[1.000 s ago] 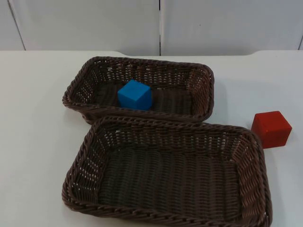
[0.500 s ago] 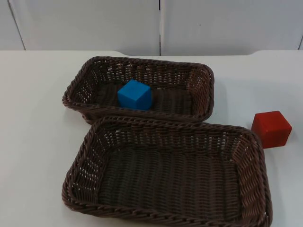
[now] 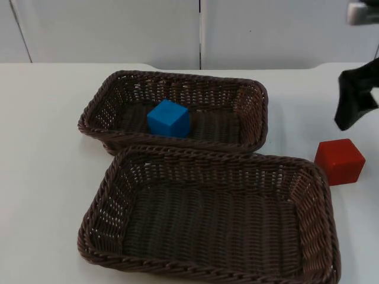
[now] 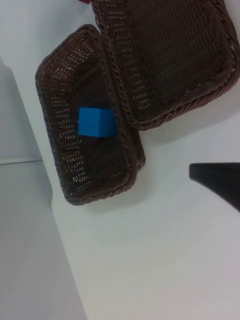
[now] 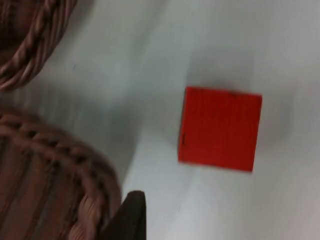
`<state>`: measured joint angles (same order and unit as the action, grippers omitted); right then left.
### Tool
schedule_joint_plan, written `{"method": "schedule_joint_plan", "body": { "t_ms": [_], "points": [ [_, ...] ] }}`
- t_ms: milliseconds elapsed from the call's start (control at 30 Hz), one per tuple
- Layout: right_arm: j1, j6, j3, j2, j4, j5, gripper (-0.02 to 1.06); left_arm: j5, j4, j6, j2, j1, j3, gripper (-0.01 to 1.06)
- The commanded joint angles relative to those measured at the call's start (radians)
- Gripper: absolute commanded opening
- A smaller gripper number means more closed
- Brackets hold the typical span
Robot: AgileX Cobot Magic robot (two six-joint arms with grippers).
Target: Pick up one cube with the left hand and place it into the upper basket. Pick up one cube with the right hand and place it into the lower basket.
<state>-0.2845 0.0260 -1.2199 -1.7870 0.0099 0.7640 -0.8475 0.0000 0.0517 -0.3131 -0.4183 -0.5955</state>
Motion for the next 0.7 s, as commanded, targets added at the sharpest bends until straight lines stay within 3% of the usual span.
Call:
{"method": "schedule_joint_plan", "body": {
  "t_ms": [0, 167, 667],
  "points": [
    [-0.007, -0.026, -0.009, -0.029, -0.010, -0.060, 1.05, 0.005, 0.000, -0.003, 0.005, 0.001, 0.004, 0.97],
    [-0.007, -0.058, -0.009, -0.099, -0.005, -0.168, 1.05, 0.005, 0.000, -0.003, 0.005, 0.001, 0.004, 0.97],
    [-0.007, -0.058, -0.009, -0.274, -0.005, -0.257, 1.05, 0.005, 0.000, -0.003, 0.005, 0.001, 0.004, 0.97]
  ]
}}
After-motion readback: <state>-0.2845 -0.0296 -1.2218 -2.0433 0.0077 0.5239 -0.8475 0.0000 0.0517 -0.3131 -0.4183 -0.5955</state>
